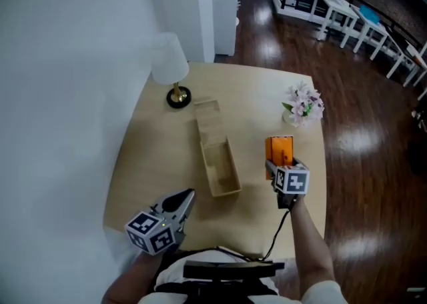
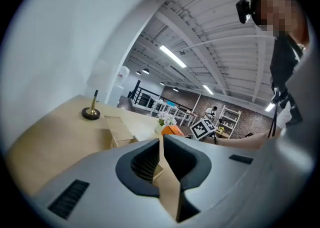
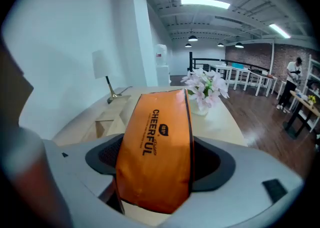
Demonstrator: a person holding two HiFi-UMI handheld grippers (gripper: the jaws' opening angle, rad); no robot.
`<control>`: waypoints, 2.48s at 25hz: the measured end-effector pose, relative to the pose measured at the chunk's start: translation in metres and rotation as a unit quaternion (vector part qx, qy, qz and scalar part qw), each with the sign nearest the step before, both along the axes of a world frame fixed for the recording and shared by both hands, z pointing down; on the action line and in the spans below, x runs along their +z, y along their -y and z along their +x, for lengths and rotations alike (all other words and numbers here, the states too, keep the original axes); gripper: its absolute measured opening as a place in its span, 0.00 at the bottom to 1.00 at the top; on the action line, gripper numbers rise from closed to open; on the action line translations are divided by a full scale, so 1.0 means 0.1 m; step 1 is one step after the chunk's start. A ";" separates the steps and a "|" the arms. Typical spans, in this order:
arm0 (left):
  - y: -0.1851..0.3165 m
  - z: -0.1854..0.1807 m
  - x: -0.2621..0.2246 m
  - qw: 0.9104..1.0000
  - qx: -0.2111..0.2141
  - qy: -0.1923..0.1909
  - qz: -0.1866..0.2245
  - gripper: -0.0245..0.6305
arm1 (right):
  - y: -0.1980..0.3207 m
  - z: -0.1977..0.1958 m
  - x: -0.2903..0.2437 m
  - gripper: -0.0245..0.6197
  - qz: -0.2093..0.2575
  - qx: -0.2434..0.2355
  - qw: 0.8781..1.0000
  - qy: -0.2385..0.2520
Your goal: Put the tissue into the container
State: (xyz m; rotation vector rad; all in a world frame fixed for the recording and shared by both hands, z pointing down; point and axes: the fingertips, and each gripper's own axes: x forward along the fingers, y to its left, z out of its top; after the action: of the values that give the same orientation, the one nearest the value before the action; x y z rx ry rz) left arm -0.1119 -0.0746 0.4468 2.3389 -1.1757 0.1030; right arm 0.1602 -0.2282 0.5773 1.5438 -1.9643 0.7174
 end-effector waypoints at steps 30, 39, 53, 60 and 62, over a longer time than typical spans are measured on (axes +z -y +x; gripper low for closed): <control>0.24 -0.61 0.01 0.999 -0.008 -0.044 0.014 0.23 | -0.25 -2.12 0.49 0.72 -0.049 -0.115 0.992 -0.035; 0.22 -0.35 -0.35 0.996 0.010 -0.072 0.055 0.23 | -0.42 -2.10 -0.69 0.73 0.066 -0.118 0.989 0.056; 0.18 0.52 -0.94 0.988 0.091 -0.090 0.092 0.22 | -0.83 -0.87 -2.24 0.55 0.201 -0.023 0.976 0.084; 0.01 0.97 -1.05 0.980 0.147 -0.095 0.099 0.06 | -1.19 -0.16 -2.36 0.21 0.223 0.034 0.969 0.098; -0.04 1.09 -1.01 0.978 0.161 -0.093 0.093 0.04 | -1.28 -0.02 -2.28 0.13 0.215 0.039 0.972 0.092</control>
State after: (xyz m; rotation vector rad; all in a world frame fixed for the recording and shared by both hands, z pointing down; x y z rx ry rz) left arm -0.0034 -0.0707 0.3458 2.6207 -0.7377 -0.1163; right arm 0.1582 -0.1003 0.3493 1.8702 -2.3204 0.4994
